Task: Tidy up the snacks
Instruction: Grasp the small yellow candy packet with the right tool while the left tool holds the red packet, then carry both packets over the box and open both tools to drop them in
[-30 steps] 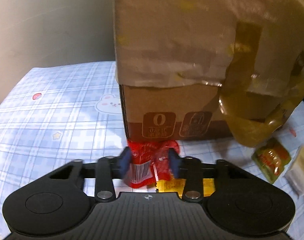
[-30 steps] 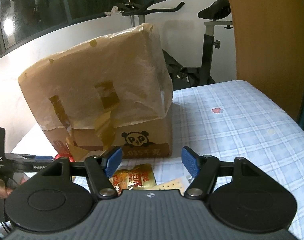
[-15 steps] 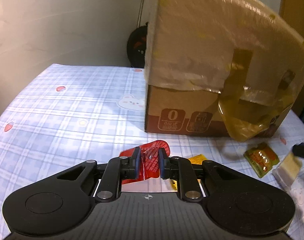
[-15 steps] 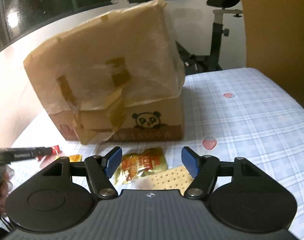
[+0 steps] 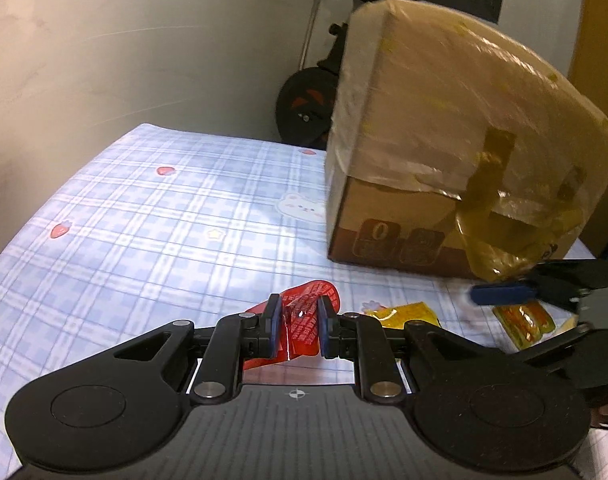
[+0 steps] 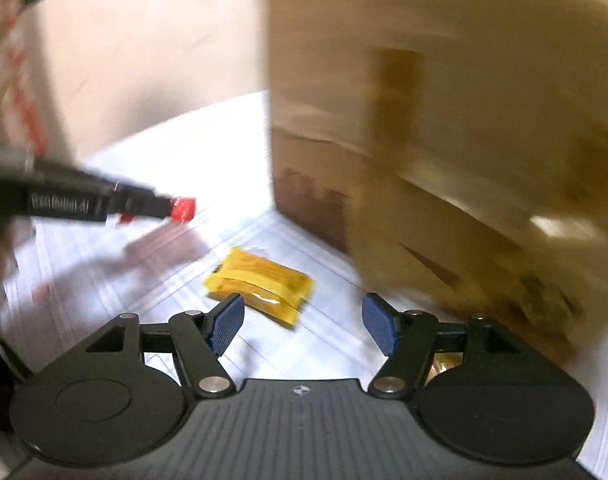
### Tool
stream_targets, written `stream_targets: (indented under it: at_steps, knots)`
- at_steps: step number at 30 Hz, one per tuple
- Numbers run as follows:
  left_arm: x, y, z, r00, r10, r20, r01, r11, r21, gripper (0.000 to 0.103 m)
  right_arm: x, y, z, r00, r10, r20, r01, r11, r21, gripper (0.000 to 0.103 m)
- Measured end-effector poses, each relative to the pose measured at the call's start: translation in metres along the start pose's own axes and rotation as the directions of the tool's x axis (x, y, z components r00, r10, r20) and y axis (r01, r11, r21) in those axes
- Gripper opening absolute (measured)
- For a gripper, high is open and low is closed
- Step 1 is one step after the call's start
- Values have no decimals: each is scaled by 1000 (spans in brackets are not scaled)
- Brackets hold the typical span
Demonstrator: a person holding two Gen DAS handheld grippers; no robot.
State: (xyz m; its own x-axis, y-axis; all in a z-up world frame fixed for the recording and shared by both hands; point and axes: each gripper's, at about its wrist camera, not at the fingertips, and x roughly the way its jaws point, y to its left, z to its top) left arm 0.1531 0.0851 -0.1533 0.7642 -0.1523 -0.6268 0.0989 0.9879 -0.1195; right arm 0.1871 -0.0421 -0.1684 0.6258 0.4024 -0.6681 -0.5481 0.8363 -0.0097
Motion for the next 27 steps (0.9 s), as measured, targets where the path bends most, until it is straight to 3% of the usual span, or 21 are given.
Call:
stream_targets:
  at_steps: [4, 7, 12, 16, 19, 21, 27]
  knots:
    - [-3, 7, -1, 1000, 2, 12, -2, 1000, -27, 19, 25, 8, 9, 997, 53, -63, -62, 989, -135, 69]
    - [-5, 8, -2, 1000, 3, 14, -3, 999, -36, 19, 39, 8, 12, 995, 55, -77, -68, 983, -171, 69]
    - [-5, 10, -2, 1000, 8, 15, -7, 999, -47, 19, 52, 4, 21, 994, 83, -68, -91, 989, -120, 66]
    - [-4, 10, -1, 1000, 6, 15, -5, 999, -46, 19, 51, 6, 18, 994, 96, -58, -100, 993, -58, 53]
    - [-5, 6, 1, 1000, 1, 20, -1, 999, -37, 19, 42, 7, 11, 994, 99, -39, -100, 994, -32, 36]
    - [-8, 3, 4, 999, -9, 32, 10, 1000, -27, 19, 34, 7, 9, 996, 86, -32, -87, 996, -15, 34]
    - [-29, -9, 27, 993, -43, 105, 44, 999, 0, 19, -16, -7, 13, 989, 66, 132, -79, 992, 96, 34]
